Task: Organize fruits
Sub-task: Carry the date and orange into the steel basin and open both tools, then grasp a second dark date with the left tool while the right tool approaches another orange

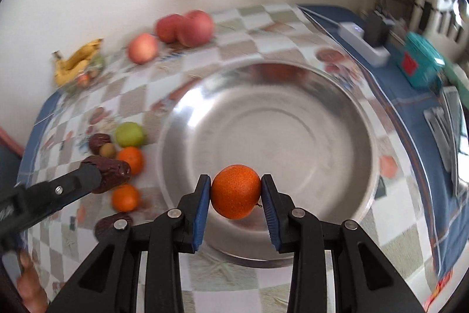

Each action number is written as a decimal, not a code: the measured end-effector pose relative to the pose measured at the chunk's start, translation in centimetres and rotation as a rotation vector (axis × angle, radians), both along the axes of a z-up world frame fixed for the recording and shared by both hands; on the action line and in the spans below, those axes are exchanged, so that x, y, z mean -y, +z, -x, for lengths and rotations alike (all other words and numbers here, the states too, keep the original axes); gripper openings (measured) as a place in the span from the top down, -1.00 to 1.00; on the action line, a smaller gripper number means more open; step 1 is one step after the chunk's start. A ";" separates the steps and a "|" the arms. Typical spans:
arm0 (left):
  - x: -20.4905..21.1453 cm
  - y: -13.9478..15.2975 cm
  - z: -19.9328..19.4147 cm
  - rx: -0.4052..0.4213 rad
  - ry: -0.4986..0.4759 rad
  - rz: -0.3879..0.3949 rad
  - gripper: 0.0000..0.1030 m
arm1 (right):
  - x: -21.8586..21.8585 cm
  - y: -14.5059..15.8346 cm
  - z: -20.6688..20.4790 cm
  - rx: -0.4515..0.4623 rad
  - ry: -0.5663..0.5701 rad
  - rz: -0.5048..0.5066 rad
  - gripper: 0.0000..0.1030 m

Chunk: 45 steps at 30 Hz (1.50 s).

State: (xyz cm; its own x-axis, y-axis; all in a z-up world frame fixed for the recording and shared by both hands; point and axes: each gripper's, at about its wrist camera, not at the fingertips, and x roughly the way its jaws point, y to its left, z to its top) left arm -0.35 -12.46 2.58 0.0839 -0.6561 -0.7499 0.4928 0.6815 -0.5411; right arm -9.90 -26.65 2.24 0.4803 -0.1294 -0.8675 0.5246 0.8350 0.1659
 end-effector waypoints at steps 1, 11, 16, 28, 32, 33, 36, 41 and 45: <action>0.3 -0.1 0.0 -0.006 -0.006 0.005 0.24 | 0.3 -0.2 0.0 -0.008 -0.016 -0.001 0.29; -0.8 -0.5 -0.7 -0.025 0.043 -0.043 -0.01 | 1.7 -0.8 0.7 -0.024 -0.066 0.004 0.28; -2.3 -0.7 -1.3 0.054 0.154 -0.247 -0.93 | 1.6 -0.5 0.9 -0.021 -0.074 0.014 0.26; -8.2 -0.5 -2.9 0.138 0.367 -0.476 -1.00 | -0.1 0.1 0.1 -0.037 -0.009 0.131 -0.71; -9.1 -0.1 -2.7 0.151 0.378 -0.491 -1.00 | -1.1 0.8 -0.2 0.005 0.031 0.134 -0.78; -9.4 0.0 -2.7 0.142 0.381 -0.485 -1.00 | -1.4 0.8 -0.3 0.006 0.039 0.128 -0.78; -10.2 0.6 -2.8 0.142 0.400 -0.458 -1.00 | -2.2 0.8 -0.6 0.008 0.074 0.082 -0.78; -11.7 1.1 -3.8 0.150 0.475 -0.449 -1.00 | -3.9 2.5 -1.3 0.047 0.119 0.066 -0.78; -12.8 0.7 -4.4 0.121 0.514 -0.440 -1.00 | -5.5 3.9 -2.3 0.054 0.149 0.107 -0.78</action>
State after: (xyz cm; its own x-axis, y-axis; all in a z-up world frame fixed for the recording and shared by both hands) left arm 4.05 0.34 3.33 0.4029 -0.1466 -0.9034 0.0870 0.9888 -0.1216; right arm -7.56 -21.18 6.13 0.5466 -0.1437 -0.8250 0.3865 0.9173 0.0963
